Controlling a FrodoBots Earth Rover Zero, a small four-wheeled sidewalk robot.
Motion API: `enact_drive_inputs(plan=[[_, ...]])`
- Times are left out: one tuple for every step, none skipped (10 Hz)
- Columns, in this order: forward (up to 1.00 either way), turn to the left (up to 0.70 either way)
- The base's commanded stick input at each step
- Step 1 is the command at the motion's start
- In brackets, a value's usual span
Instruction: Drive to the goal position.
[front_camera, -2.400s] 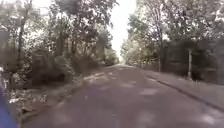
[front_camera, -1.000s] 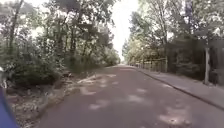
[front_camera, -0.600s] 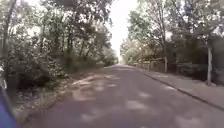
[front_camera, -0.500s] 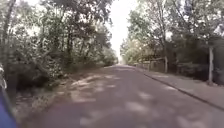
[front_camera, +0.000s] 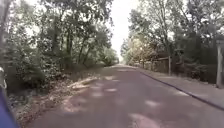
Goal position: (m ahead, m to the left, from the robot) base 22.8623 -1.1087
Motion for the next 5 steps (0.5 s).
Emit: enact_drive_inputs(plan=[[0.7, 0.0], [0.7, 0.0], [0.7, 0.0], [0.7, 0.0], [0.7, 0.0]])
